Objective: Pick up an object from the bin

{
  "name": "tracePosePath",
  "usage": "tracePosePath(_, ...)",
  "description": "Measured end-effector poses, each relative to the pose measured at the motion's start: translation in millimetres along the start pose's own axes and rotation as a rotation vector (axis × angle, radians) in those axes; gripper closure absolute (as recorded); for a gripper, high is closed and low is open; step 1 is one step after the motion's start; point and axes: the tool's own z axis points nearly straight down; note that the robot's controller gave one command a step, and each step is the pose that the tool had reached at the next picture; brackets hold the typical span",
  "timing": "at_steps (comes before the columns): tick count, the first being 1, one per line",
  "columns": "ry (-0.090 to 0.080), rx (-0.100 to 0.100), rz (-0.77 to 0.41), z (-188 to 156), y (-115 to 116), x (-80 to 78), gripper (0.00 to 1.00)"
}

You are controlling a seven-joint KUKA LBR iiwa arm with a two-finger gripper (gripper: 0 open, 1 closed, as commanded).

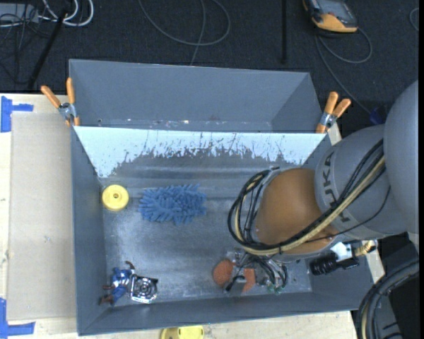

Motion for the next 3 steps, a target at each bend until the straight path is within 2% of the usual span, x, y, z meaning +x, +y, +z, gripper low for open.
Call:
tracePosePath(1, -0.003, 0.001, 0.007, -128.8, 11.9, -14.6, 1.00)
tracePosePath(2, -0.003, 0.001, 0.007, -128.8, 11.8, -14.6, 1.00)
tracePosePath(3, -0.008, 0.000, 0.021, -290.6, 32.4, -10.1, 1.00)
